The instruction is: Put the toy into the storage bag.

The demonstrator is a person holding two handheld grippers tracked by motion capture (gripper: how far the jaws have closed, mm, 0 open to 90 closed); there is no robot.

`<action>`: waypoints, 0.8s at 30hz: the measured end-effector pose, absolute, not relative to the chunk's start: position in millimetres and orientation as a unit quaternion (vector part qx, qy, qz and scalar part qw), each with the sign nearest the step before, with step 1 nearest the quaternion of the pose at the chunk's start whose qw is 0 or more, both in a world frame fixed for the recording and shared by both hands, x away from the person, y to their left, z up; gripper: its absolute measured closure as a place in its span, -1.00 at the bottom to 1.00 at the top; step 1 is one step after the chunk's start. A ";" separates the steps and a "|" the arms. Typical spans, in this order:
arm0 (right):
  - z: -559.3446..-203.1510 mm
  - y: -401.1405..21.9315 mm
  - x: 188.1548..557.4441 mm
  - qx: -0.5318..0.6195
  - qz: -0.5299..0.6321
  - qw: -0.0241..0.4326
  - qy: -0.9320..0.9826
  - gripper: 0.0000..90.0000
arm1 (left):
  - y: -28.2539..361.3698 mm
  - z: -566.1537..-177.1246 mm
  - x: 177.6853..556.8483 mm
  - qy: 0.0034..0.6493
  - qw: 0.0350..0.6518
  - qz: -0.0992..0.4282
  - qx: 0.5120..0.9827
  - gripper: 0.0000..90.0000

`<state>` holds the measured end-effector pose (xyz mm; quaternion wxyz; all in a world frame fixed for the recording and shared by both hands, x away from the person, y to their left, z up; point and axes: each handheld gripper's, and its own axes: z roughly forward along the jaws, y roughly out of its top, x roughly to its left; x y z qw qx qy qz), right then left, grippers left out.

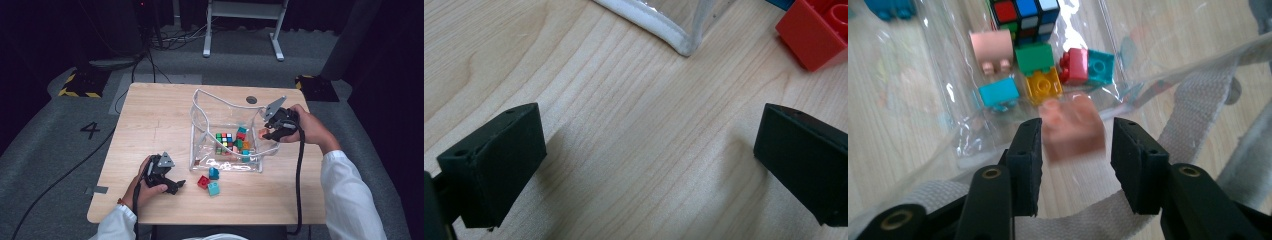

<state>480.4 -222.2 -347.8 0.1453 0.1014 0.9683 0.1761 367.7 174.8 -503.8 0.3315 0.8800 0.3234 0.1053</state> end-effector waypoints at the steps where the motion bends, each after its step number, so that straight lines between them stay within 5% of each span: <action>1: -347.3 -224.2 479.7 0.093 0.191 0.148 0.966 0.21 | 174.8 -503.8 367.7 0.323 0.331 0.105 0.880 -0.99; 24: -322.3 -301.3 415.6 0.201 0.399 0.249 0.860 -0.41 | 174.7 -503.8 367.6 0.323 0.331 0.105 0.880 -0.99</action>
